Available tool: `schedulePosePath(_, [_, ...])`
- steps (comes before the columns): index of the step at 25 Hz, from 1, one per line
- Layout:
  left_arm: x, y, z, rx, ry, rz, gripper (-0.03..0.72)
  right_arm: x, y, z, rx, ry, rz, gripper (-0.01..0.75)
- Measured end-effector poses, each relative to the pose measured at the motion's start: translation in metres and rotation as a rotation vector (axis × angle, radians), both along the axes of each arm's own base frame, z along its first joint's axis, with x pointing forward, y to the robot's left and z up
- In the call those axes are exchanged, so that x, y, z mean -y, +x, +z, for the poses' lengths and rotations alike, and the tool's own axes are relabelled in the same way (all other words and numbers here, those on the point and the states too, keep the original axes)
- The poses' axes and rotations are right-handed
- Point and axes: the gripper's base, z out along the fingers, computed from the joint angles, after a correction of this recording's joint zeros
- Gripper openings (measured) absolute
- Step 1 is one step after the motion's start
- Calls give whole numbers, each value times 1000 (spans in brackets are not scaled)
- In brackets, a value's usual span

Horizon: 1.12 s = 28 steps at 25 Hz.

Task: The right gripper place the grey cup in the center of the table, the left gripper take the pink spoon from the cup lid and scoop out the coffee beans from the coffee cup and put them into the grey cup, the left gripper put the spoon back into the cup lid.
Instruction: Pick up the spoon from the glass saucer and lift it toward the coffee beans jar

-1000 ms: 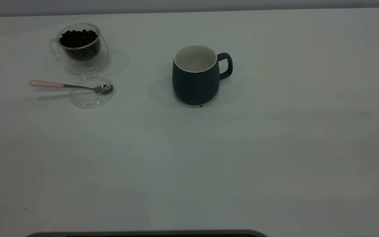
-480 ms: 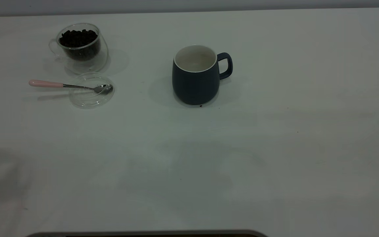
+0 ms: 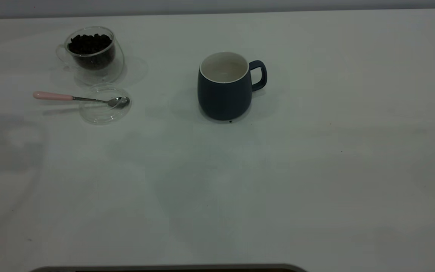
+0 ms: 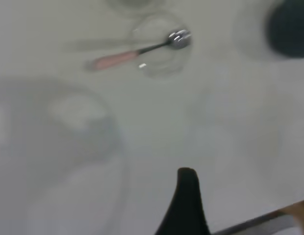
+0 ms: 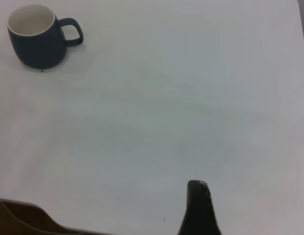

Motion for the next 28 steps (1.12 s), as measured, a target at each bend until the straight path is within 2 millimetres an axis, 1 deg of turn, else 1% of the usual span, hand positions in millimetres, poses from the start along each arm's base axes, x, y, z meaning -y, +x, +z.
schedulePosePath(1, [-8, 4, -8, -1, -37, 1, 718, 0, 0, 0, 0, 1, 0, 591])
schedulePosePath(3, [-23, 12, -30, -33, -102, 4, 718, 0, 0, 0, 0, 1, 0, 591])
schedulePosePath(6, [-45, 18, -64, -88, -184, 18, 718, 0, 0, 0, 0, 1, 0, 591])
schedulePosePath(8, [-57, 23, -81, -108, -210, 23, 718, 0, 0, 0, 0, 1, 0, 591])
schedulePosePath(10, [-64, 29, -96, -127, -224, 14, 718, 0, 0, 0, 0, 1, 1, 591])
schedulePosePath(21, [-90, 72, -160, -190, -277, -29, 718, 0, 0, 0, 1, 2, 1, 591])
schedulePosePath(28, [-99, 93, -206, -241, -326, -53, 718, 0, 0, 0, 1, 4, 2, 591])
